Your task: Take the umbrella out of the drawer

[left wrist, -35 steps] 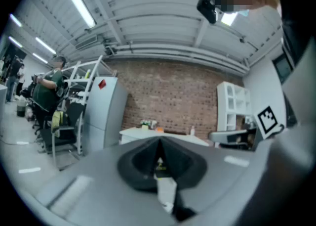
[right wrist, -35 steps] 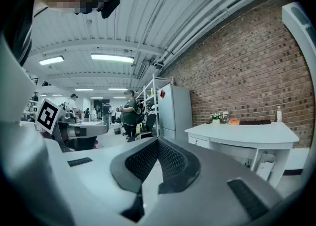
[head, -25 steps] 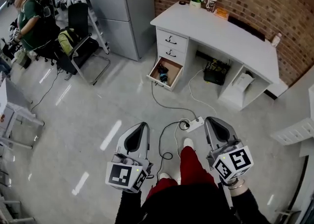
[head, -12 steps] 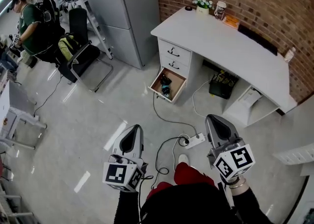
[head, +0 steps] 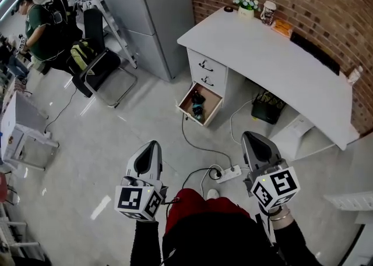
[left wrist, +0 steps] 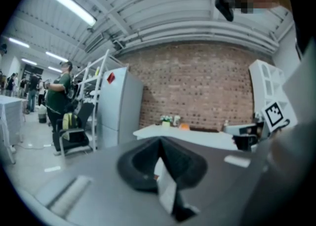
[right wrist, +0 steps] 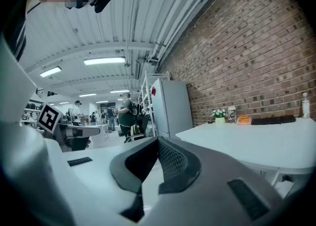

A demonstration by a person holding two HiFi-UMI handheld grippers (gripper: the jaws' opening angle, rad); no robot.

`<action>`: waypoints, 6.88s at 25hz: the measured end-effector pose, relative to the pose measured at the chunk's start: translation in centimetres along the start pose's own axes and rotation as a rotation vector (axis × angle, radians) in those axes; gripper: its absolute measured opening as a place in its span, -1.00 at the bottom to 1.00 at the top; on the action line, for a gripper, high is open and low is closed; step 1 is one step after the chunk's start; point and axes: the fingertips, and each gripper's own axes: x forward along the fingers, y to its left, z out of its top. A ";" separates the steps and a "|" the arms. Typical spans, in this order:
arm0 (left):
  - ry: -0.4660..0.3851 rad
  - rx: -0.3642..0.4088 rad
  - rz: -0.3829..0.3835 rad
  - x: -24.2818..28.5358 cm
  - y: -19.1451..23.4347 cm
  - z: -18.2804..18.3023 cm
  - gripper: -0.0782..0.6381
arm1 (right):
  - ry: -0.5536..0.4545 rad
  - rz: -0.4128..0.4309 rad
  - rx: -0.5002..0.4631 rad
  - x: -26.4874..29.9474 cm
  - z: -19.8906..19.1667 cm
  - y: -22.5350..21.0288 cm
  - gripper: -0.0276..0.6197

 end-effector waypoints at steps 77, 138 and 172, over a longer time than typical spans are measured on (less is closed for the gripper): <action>0.506 -0.223 -0.112 57.7 17.8 -52.9 -0.77 | 0.219 -0.115 -0.145 47.2 -37.4 -22.8 -0.92; 0.883 -0.281 0.054 69.5 16.6 -77.8 0.07 | 0.348 0.067 -0.123 57.9 -57.7 -27.4 -0.92; 0.563 -0.288 -0.023 67.0 16.1 -66.8 -0.10 | 0.340 0.002 -0.127 56.5 -56.0 -28.5 -0.92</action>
